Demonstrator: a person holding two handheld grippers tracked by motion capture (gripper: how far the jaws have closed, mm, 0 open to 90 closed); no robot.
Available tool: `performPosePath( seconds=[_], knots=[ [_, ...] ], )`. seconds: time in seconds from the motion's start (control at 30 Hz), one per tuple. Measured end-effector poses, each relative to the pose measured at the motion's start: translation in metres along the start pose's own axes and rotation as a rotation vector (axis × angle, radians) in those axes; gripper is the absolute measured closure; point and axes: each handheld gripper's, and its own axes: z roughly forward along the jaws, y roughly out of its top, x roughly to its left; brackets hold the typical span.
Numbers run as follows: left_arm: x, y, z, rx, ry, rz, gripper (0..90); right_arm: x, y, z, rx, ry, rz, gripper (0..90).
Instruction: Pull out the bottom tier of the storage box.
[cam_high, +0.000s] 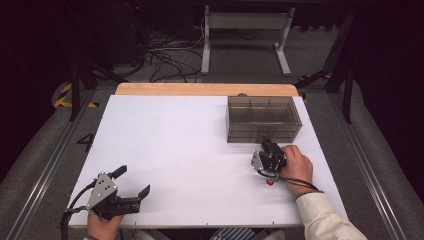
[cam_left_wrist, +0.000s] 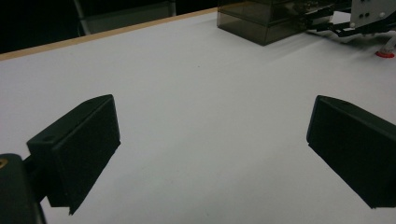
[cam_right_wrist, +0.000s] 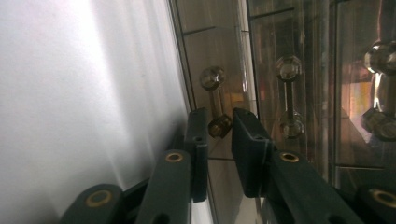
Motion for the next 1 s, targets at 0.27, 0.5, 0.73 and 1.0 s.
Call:
performPosePath(
  seconds=[0.27,0.5,0.73,1.0],
  knots=[
    [-0.0004,0.0001,0.0,0.001,-0.002,0.0,3.5,0.0008,0.0005,0.0006,0.005,-0.009,-0.014,78.6],
    [-0.0008,0.0002,0.0,0.003,-0.002,0.002,3.5,0.0017,0.0012,0.0006,0.005,-0.02,-0.029,79.2],
    [-0.001,0.0004,-0.0004,-0.002,-0.002,0.003,3.6,0.0005,0.0017,0.0001,0.006,-0.016,-0.037,79.6],
    [-0.0009,0.0005,-0.0004,-0.004,-0.001,0.002,3.6,-0.0007,0.0003,-0.0035,0.003,-0.015,-0.038,79.9]
  ],
)
